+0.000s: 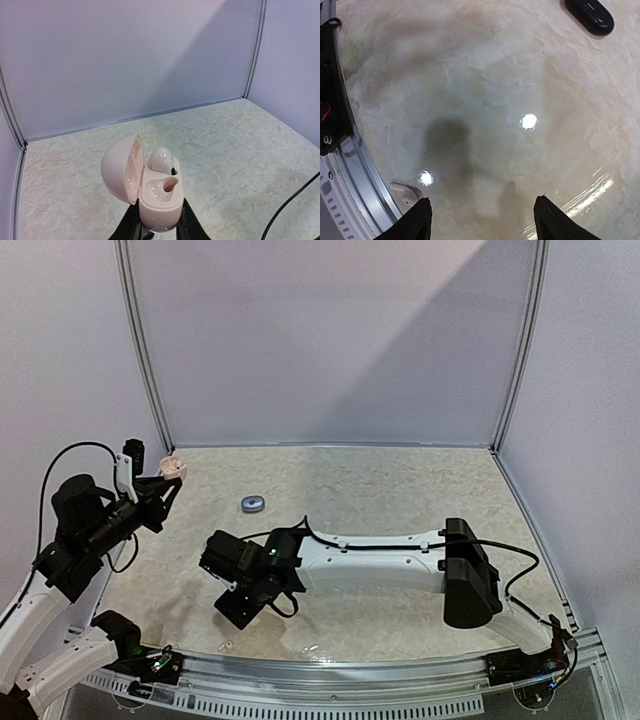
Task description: Insert the wireless bluetooth earbuds into the charging case
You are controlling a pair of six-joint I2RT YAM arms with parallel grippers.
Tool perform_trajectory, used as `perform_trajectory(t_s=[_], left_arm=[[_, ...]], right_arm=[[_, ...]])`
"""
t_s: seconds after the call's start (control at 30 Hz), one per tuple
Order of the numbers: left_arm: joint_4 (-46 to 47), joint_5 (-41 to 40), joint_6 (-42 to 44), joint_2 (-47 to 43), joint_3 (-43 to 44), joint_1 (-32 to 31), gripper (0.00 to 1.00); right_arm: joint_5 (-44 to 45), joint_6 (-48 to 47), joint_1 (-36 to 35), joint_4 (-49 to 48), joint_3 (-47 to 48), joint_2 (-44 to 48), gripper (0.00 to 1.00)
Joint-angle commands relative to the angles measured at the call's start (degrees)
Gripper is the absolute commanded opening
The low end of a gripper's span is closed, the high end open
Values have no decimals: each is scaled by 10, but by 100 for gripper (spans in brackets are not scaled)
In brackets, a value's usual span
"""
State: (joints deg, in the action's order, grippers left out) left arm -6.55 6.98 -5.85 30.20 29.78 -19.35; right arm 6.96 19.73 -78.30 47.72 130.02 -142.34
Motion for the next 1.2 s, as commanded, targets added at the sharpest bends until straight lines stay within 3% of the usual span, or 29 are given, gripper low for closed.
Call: perform_trajectory(t_s=[0.0,0.17,0.5,0.63,1.17], left_arm=[[6,8,-4,10,-13,8,0],[16,12,0,26,-17,8,0],[20,24,4,38,-16,8,0],[10,23,10,31,-16,7,0],[2,23,8,25,-18,8,0]], right_arm=[[-32,-31,-12,-54,-12,-22,68],[-83,-39,-27,-78,-15,-35,63],[-101,-31,-46,-95,-26,-53,51],[-96,-24,-52,-97,-26,-58,40],[17,-40,-55,-39,-31,-51,23]])
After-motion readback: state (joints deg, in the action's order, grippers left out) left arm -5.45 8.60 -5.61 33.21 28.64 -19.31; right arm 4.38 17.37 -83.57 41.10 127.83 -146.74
